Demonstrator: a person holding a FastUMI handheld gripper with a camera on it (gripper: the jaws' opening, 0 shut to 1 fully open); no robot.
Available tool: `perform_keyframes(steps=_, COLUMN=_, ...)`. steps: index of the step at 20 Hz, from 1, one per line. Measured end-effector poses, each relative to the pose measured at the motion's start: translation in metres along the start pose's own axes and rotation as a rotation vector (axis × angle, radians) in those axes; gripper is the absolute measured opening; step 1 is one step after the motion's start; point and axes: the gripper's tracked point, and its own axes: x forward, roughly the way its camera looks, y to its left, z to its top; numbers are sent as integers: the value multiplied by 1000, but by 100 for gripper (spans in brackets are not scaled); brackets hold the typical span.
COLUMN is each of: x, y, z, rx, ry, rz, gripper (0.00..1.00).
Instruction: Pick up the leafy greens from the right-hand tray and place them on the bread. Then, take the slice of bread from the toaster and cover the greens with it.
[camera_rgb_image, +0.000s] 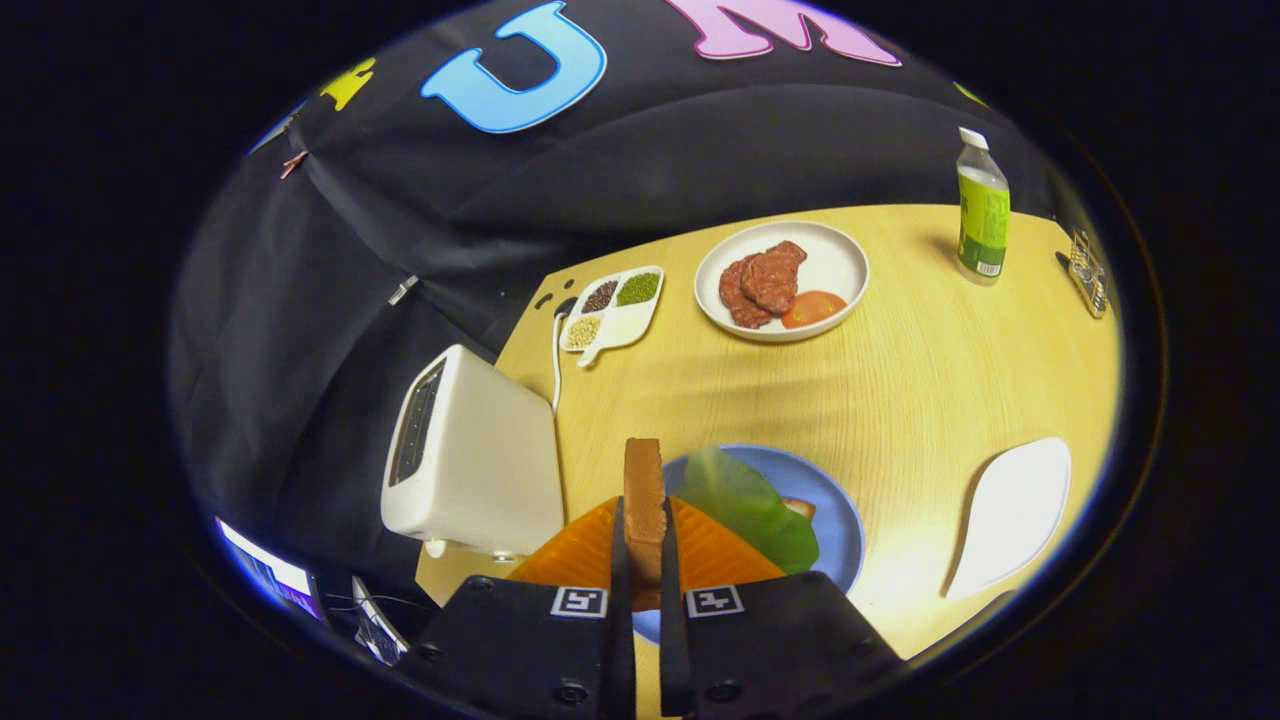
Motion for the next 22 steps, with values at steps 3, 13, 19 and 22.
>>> perform_keyframes(steps=3, x=10, y=-6, z=-5, rx=71, ry=15, rz=25, gripper=14)
perform_keyframes(steps=13, x=14, y=-47, z=-24, rx=124, ry=55, rz=-78, gripper=22)
perform_keyframes(steps=19, x=-19, y=-80, z=-23, rx=69, ry=11, rz=-179, gripper=70)
perform_keyframes(steps=22, x=-48, y=-87, z=-18, rx=7, ry=-13, rz=-172, gripper=99)
